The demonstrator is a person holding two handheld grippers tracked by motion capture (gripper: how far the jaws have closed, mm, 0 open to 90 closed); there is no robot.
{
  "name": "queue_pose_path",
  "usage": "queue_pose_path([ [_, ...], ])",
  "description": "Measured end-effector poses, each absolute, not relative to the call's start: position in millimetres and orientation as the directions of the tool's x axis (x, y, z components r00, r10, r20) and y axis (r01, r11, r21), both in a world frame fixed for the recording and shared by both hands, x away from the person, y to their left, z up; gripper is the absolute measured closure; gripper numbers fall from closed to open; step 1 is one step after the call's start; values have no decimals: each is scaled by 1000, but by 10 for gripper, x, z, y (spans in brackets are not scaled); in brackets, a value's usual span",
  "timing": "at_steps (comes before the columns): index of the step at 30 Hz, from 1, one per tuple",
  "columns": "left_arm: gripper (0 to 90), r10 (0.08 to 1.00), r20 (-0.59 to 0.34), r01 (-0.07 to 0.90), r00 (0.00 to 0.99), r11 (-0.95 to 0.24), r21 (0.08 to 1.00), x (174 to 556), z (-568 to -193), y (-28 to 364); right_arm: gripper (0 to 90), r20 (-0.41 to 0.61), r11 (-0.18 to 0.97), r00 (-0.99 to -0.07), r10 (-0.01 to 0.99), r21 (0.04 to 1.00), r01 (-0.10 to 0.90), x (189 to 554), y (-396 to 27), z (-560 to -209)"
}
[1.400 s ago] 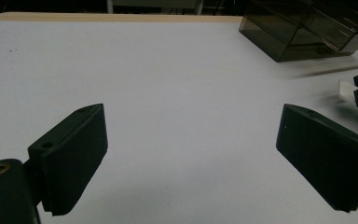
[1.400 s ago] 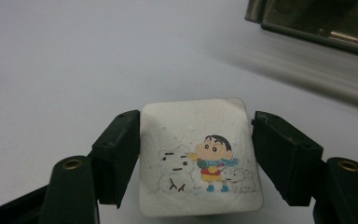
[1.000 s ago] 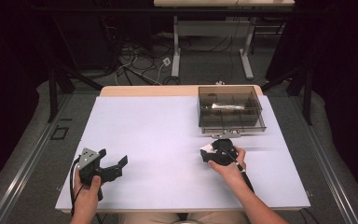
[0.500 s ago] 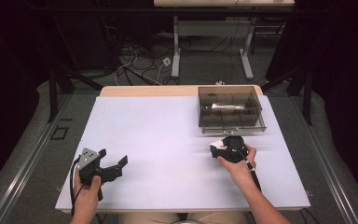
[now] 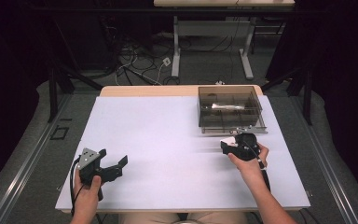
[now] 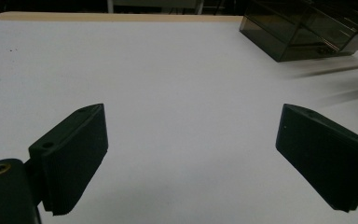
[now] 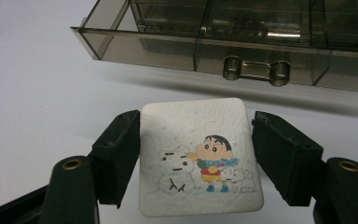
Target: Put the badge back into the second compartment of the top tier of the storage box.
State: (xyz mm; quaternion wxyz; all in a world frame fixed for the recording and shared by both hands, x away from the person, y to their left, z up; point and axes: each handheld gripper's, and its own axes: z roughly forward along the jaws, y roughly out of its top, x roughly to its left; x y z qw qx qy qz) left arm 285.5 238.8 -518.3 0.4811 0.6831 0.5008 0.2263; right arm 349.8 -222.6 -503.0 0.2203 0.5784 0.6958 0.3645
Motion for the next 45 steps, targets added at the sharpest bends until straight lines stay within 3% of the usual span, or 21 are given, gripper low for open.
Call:
queue_pose_path([
  [45, 95, 902, -169, 467, 397, -40, 883, 2856, -5182, 2394, 332, 99, 45, -209, 973, 803, 594, 3723, -2239, -4585],
])
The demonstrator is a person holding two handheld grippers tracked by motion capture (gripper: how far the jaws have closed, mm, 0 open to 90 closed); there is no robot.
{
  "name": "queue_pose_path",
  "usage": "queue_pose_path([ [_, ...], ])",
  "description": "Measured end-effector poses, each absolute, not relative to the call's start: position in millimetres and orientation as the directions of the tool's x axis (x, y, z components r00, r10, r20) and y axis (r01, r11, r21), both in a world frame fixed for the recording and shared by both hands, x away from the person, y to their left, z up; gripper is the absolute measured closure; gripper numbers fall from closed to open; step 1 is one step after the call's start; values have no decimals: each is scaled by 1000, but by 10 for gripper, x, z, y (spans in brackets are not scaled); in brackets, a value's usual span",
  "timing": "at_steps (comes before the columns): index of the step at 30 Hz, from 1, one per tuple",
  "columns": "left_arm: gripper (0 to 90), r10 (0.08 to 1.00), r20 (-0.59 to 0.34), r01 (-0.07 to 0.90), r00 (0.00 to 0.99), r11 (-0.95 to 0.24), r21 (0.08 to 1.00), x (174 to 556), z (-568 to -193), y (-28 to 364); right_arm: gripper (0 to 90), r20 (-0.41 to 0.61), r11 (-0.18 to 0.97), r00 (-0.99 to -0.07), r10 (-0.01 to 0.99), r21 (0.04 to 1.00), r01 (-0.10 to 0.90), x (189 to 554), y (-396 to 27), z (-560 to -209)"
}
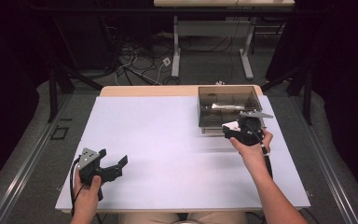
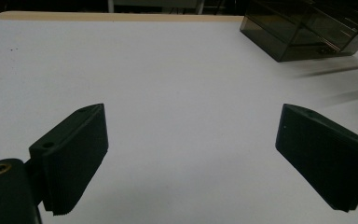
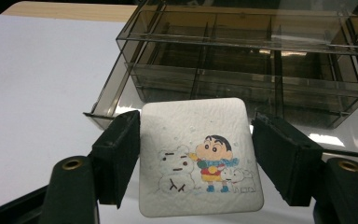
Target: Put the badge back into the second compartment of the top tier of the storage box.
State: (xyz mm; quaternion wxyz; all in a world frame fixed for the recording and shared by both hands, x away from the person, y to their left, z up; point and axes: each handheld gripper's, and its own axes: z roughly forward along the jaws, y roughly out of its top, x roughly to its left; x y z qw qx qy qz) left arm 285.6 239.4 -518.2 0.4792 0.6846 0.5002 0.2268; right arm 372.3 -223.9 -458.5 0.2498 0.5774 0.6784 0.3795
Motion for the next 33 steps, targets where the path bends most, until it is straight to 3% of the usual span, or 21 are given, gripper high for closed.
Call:
queue_pose_path([
  [33, 97, 902, -166, 467, 398, -43, 883, 2860, -5186, 2394, 331, 120, -36, -92, 988, 775, 631, 4203, -2281, -4612],
])
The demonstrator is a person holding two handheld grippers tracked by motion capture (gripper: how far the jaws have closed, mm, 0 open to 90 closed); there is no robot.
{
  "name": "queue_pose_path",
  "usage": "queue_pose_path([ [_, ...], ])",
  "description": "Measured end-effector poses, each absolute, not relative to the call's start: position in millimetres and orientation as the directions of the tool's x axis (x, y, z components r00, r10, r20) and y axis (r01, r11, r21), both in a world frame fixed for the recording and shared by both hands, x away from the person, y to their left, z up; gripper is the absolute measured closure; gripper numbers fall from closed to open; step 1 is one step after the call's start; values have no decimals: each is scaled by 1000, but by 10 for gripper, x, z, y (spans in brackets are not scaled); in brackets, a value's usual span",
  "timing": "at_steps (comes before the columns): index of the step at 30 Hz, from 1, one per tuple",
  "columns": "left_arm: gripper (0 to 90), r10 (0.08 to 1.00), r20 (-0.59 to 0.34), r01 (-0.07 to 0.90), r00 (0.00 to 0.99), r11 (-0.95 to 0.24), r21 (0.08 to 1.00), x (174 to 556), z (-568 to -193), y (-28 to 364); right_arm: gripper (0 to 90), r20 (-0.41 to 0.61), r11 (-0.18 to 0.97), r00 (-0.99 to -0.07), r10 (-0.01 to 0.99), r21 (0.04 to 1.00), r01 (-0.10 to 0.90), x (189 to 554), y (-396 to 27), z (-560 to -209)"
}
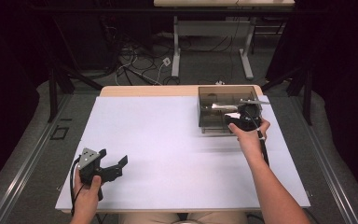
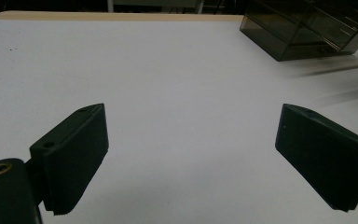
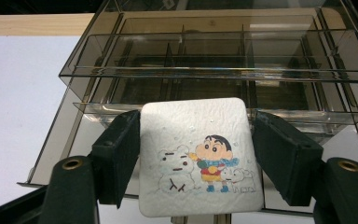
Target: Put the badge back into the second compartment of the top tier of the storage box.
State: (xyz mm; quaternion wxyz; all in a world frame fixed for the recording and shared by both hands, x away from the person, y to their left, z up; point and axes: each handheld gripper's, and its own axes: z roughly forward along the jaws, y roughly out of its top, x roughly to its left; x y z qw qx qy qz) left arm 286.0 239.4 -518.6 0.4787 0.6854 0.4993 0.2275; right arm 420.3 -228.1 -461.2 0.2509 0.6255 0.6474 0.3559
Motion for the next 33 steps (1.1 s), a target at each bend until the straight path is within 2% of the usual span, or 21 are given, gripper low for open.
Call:
queue_pose_path([
  [22, 98, 902, -167, 466, 398, -42, 884, 2862, -5186, 2396, 335, 117, -37, -81, 990, 758, 651, 4318, -2261, -4690],
  [27, 98, 904, -163, 463, 394, -42, 886, 2870, -5191, 2400, 278, 99, -9, -102, 990, 759, 651, 4327, -2237, -4698],
  [33, 98, 904, -173, 467, 391, -33, 884, 2887, -5196, 2407, 260, 101, 6, -132, 986, 776, 631, 4325, -2230, -4684],
])
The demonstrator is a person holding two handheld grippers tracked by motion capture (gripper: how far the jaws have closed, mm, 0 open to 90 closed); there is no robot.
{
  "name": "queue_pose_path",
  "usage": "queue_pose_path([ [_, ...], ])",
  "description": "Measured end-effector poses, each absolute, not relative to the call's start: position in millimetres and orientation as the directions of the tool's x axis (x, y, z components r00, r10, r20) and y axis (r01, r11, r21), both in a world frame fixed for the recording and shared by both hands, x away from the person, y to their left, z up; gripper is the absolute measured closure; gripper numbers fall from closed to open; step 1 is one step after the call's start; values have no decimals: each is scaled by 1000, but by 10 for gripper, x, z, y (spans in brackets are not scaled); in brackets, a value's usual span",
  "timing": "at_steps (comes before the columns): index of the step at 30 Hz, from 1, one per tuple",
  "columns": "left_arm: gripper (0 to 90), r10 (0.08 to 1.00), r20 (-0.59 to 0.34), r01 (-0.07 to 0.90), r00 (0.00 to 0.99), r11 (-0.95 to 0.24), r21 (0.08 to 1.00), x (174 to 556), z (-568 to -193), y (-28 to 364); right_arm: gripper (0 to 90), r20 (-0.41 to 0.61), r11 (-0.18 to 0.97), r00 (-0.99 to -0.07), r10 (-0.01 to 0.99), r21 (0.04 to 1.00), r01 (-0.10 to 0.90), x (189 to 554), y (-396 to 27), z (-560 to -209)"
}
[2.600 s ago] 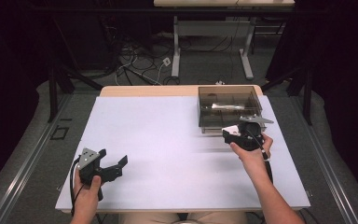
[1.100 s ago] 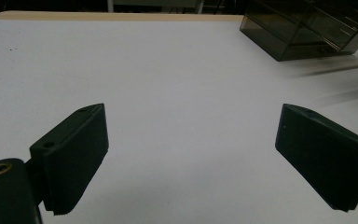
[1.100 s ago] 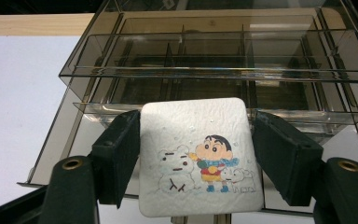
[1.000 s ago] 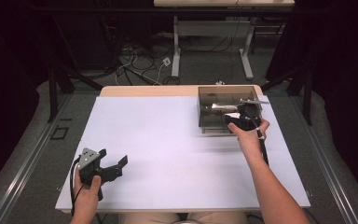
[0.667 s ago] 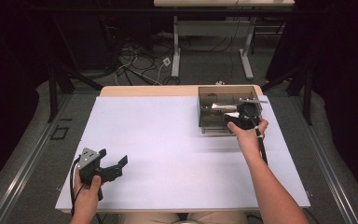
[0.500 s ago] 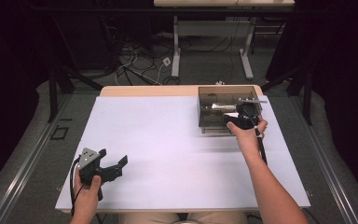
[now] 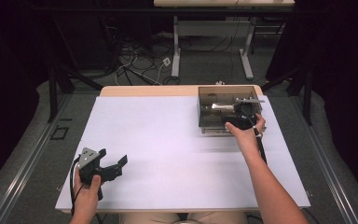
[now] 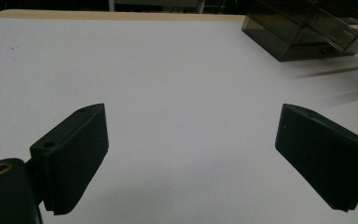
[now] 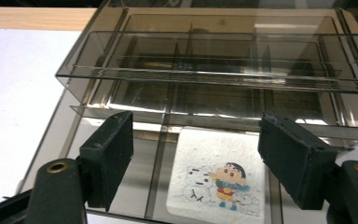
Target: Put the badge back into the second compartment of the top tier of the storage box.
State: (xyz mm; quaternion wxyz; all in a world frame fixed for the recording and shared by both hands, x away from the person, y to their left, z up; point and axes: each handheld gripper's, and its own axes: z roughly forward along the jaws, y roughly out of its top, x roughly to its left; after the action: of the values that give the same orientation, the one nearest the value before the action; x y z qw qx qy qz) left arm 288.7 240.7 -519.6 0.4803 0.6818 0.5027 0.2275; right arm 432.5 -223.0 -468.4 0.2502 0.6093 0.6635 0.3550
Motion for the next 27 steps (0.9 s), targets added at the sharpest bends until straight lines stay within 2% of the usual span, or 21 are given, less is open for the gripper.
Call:
queue_pose_path([
  [5, 98, 904, -182, 476, 387, -27, 879, 2899, -5200, 2405, 187, 111, 5, -147, 983, 782, 623, 4310, -2215, -4672],
  [10, 98, 904, -181, 475, 387, -27, 879, 2899, -5202, 2410, 153, 134, 9, -189, 973, 794, 608, 4279, -2208, -4636],
  [15, 98, 906, -184, 470, 381, -18, 883, 2894, -5199, 2413, 153, 149, 3, -208, 967, 806, 592, 4223, -2193, -4596],
  [27, 98, 908, -177, 458, 380, -19, 888, 2880, -5191, 2431, 153, 95, 71, -274, 957, 838, 540, 4092, -2226, -4525],
])
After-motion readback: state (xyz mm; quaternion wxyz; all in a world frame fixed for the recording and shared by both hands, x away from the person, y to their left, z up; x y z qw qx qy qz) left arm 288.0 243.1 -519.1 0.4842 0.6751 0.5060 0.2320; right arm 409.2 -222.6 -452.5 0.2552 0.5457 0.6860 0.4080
